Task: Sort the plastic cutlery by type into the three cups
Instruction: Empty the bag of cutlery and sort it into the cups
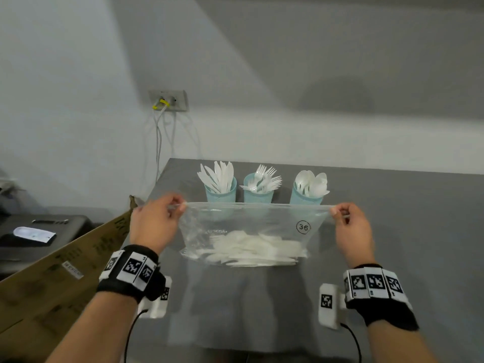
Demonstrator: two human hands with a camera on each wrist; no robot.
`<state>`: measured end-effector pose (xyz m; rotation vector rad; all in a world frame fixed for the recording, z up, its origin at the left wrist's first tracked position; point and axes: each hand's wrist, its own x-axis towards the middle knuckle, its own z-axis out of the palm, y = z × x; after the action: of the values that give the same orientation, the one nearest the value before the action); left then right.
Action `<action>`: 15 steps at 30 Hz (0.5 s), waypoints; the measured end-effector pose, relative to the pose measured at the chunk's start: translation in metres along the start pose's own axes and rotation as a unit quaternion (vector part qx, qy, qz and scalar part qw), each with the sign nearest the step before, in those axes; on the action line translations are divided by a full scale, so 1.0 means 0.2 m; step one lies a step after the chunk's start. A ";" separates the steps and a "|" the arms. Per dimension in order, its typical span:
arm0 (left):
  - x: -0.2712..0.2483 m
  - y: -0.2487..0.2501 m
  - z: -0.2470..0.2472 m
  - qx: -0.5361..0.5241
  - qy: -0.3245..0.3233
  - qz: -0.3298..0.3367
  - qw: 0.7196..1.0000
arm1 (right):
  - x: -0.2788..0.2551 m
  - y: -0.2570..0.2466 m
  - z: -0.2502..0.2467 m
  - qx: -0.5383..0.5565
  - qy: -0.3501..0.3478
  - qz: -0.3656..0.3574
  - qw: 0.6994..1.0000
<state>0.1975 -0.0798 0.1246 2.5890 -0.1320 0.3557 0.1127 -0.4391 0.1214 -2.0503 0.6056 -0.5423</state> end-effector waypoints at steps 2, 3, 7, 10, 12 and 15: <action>0.00 -0.07 -0.03 -0.021 0.003 -0.033 0.999 | 0.02 0.01 0.02 -0.001 0.008 0.003 1.000; 0.00 -0.08 -0.03 -0.040 0.001 -0.043 0.998 | 0.02 0.01 0.04 0.001 0.010 0.003 1.000; -0.01 -0.02 -0.02 -0.223 -0.030 -0.034 0.974 | -0.02 -0.03 0.11 0.113 -0.027 -0.040 0.992; -0.03 0.06 0.01 -0.212 -0.073 -0.012 0.974 | -0.06 -0.06 0.16 0.090 -0.088 -0.081 0.989; -0.04 0.08 0.03 -0.158 -0.068 -0.023 0.985 | -0.07 -0.05 0.20 0.057 -0.086 -0.066 0.992; -0.02 0.11 0.03 -0.111 -0.059 -0.085 0.988 | -0.07 -0.04 0.21 0.001 -0.076 -0.041 0.996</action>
<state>0.1905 -0.1017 0.1300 2.3786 0.0079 0.1187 0.1286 -0.4006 0.1057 -2.0992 0.4318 -0.4286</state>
